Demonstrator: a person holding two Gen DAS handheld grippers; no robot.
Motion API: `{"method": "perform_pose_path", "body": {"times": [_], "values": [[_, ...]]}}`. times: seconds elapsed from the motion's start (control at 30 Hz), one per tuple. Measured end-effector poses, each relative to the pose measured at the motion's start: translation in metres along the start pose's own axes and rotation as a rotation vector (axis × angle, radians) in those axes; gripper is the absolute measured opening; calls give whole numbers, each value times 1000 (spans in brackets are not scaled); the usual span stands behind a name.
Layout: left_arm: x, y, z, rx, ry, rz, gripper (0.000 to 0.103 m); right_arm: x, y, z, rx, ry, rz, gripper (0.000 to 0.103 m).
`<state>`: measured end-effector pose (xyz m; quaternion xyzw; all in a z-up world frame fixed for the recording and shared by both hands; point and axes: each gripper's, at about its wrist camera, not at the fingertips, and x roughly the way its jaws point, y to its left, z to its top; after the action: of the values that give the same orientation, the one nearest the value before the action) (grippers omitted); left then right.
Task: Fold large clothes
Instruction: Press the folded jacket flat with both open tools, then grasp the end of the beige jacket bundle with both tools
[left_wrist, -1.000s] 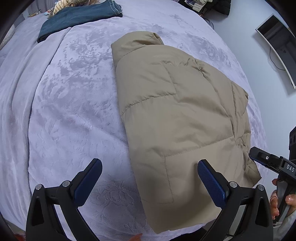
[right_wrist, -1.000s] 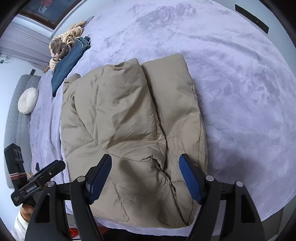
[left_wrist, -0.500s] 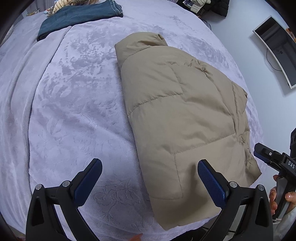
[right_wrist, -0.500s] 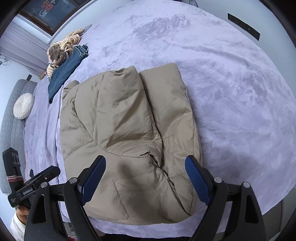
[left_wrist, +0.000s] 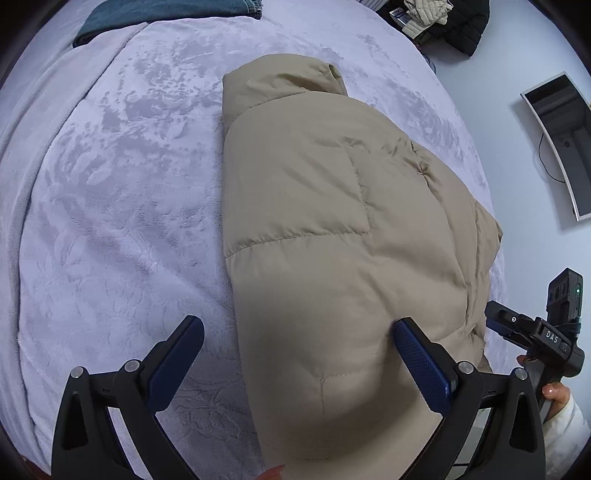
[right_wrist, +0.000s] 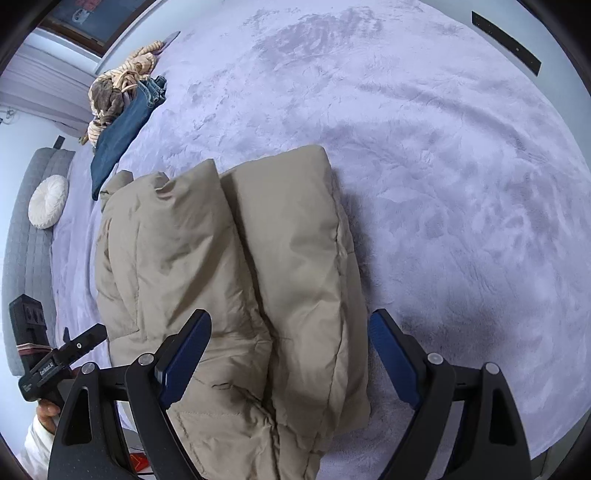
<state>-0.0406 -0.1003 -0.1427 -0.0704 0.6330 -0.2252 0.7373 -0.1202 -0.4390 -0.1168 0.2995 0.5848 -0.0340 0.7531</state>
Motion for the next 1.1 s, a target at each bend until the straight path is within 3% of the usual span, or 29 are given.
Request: {"method": "perform_pose_path", "body": {"times": [0.27, 0.3, 0.33, 0.63, 0.7, 0.83, 0.97, 1.1], "values": [[13, -11, 7, -4, 12, -30, 103, 28, -30, 20, 52, 58, 124, 90], [14, -12, 7, -6, 12, -32, 103, 31, -33, 21, 59, 65, 142, 92], [15, -13, 8, -8, 13, -34, 103, 35, -36, 23, 66, 74, 165, 103], [17, -13, 5, -22, 17, -22, 103, 47, -34, 34, 80, 86, 390, 103], [18, -13, 6, -21, 20, -18, 103, 43, -21, 36, 4, 97, 384, 103], [17, -14, 11, 1, 24, -36, 103, 50, 5, 37, -165, 150, 267, 103], [12, 11, 28, -85, 4, -222, 103, 66, 4, 44, -157, 196, 223, 103], [21, 39, 38, -144, 13, -287, 103, 76, -4, 48, -132, 225, 232, 103]]}}
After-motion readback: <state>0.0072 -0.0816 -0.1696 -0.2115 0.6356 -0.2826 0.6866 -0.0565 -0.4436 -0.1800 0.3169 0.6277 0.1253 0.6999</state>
